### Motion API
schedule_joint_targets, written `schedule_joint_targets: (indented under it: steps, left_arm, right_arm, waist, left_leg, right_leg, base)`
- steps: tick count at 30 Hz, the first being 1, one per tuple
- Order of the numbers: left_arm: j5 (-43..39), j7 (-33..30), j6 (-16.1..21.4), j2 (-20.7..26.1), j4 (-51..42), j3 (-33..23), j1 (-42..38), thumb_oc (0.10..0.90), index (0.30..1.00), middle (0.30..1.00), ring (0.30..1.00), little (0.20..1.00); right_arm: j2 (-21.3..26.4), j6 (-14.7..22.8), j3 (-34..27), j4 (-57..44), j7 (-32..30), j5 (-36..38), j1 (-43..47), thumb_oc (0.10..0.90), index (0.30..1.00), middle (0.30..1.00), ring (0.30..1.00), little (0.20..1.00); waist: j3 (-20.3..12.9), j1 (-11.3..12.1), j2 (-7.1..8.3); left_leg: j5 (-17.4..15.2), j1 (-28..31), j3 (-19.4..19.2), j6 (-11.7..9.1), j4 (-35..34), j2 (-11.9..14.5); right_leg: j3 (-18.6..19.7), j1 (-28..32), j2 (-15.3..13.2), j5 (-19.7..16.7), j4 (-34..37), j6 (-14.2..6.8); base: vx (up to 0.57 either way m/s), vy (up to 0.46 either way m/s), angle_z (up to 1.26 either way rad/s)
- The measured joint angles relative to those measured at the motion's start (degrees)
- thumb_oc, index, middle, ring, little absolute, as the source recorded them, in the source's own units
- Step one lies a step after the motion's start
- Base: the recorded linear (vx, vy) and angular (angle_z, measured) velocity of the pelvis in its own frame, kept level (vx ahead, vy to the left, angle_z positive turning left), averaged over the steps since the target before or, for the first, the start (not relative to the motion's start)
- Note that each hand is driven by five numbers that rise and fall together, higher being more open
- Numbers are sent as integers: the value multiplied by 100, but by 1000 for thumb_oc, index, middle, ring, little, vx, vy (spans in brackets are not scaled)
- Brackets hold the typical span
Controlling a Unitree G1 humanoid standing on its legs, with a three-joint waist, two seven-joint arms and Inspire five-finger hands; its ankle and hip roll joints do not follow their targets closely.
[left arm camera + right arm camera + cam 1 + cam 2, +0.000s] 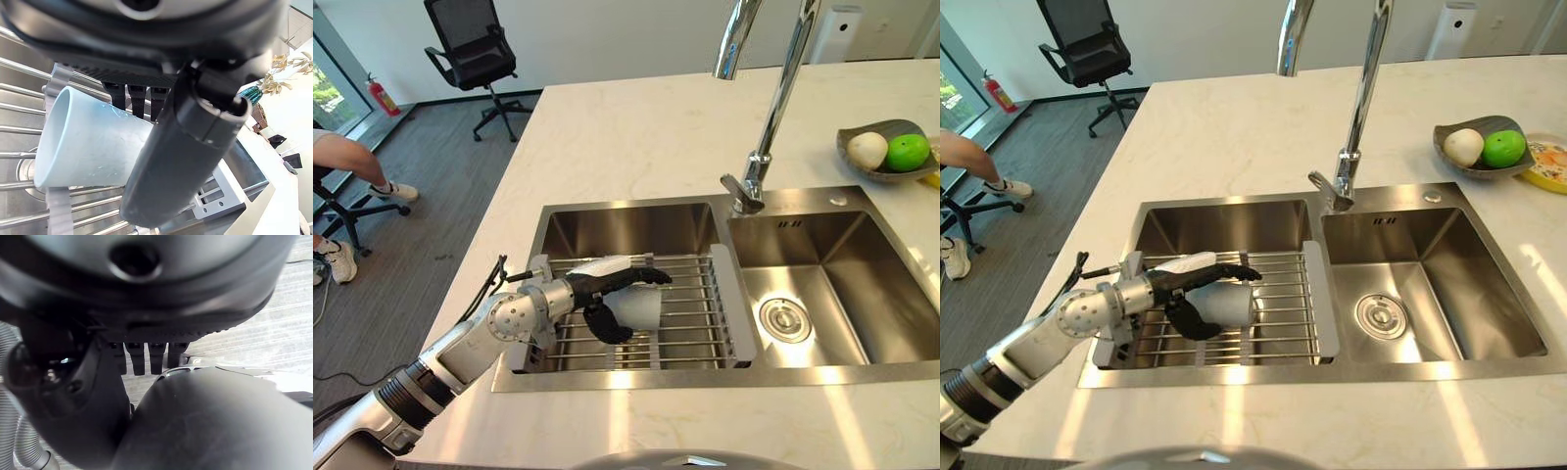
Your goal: Place the dishes in the dishwasher.
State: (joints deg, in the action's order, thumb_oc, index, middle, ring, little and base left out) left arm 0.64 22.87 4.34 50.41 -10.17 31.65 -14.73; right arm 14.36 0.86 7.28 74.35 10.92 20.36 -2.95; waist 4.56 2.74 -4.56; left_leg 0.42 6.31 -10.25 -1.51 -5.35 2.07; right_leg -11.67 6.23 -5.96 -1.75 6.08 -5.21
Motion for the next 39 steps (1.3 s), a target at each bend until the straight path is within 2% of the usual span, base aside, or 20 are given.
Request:
schedule_joint_targets:
  steps: [6, 10, 18, 19, 20, 21, 22, 24, 30, 34, 38, 39]
  left_arm:
    - [202, -5, -1, -51, 119, -45, 78, 800, 900, 900, 900, 900]
    - [736, -165, 56, -436, 690, -269, 198, 800, 900, 900, 900, 900]
    - [1348, -288, 89, -633, 970, -245, 154, 800, 900, 900, 900, 900]
    - [1588, -298, 92, -727, 1170, 7, -159, 725, 787, 787, 787, 787]
    - [1588, -298, 92, -727, 1170, 7, -159, 725, 787, 787, 787, 787]
    - [1638, -309, 77, -746, 1225, 106, -277, 400, 300, 300, 300, 300]
    - [1638, -309, 77, -746, 1225, 106, -277, 400, 300, 300, 300, 300]
    - [2049, -308, 57, -752, 1290, 454, -642, 400, 300, 300, 300, 300]
    - [2261, -406, 206, -750, 1256, 487, -678, 400, 300, 300, 300, 300]
    - [2273, -633, 370, -736, 1255, 543, -656, 400, 300, 300, 300, 300]
    - [2262, -1134, 777, -410, 1018, 382, -199, 400, 300, 300, 300, 300]
    - [2262, -1134, 777, -410, 1018, 382, -199, 400, 300, 300, 300, 300]
  right_arm:
    - [0, -5, 6, -69, 0, -1, 2, 800, 900, 900, 900, 900]
    - [2, -22, 7, -101, -3, -5, 3, 800, 900, 900, 900, 900]
    - [7, -35, 9, -104, -6, -8, 3, 800, 900, 900, 900, 900]
    - [11, -68, 14, -106, -14, -12, 9, 800, 900, 900, 900, 900]
    - [11, -68, 14, -106, -14, -12, 9, 800, 900, 900, 900, 900]
    - [13, -71, 14, -107, -18, -11, 6, 800, 900, 900, 900, 900]
    - [13, -71, 14, -107, -18, -11, 6, 800, 900, 900, 900, 900]
    - [27, -85, 25, -167, -21, -14, 3, 800, 900, 900, 900, 900]
    - [30, -83, 36, -209, -28, -14, 0, 800, 900, 900, 900, 900]
    - [27, -66, 70, -222, -65, -12, 0, 800, 900, 900, 900, 900]
    - [-7, -5, 71, -226, -147, -7, -3, 800, 900, 900, 900, 900]
    - [-7, -5, 71, -226, -147, -7, -3, 800, 900, 900, 900, 900]
  waist:
    - [64, -1, 12]
    - [76, -26, 17]
    - [77, -32, 21]
    - [75, -32, 21]
    - [75, -32, 21]
    - [78, -42, 26]
    - [78, -42, 26]
    - [67, -97, 11]
    - [60, -151, -2]
    - [68, -147, 5]
    - [84, -136, 19]
    - [84, -136, 19]
  left_leg:
    - [0, -2, 1, 0, 0, 2]
    - [0, 3, 2, 0, 0, 3]
    - [0, 26, 1, 0, 0, 3]
    - [0, 55, 0, 0, 0, 3]
    - [0, 55, 0, 0, 0, 3]
    - [0, 56, -4, 0, 0, 3]
    - [0, 56, -4, 0, 0, 3]
    - [0, 48, -37, 1, 0, 3]
    - [0, 38, -45, 1, 0, 3]
    - [0, 35, -43, 1, 0, 6]
    - [10, 40, -26, -14, 2, 29]
    - [10, 40, -26, -14, 2, 29]
  right_leg:
    - [-4, 0, 3, 0, -1, 0]
    - [1, 2, 6, -1, -1, 1]
    - [1, 22, 7, -2, -1, 1]
    - [2, 51, 7, 0, -1, -1]
    - [2, 51, 7, 0, -1, -1]
    - [19, 45, 7, -3, -1, -3]
    - [19, 45, 7, -3, -1, -3]
    - [67, 15, 6, -16, -1, -6]
    - [71, 4, 7, -21, -1, -1]
    - [69, 3, 5, -18, -1, -1]
    - [51, 36, 26, -7, 1, 8]
    - [51, 36, 26, -7, 1, 8]
  base:
    - [0, 0, 0]
    - [0, 0, 0]
    - [0, 0, 0]
    - [0, 0, 0]
    - [0, 0, 0]
    - [0, 0, 0]
    - [-14, 6, -7]
    - [-10, 7, -8]
    - [-2, 0, -1]
    - [-1, -8, 0]
    - [-25, -99, 1]
    - [-33, -97, 10]
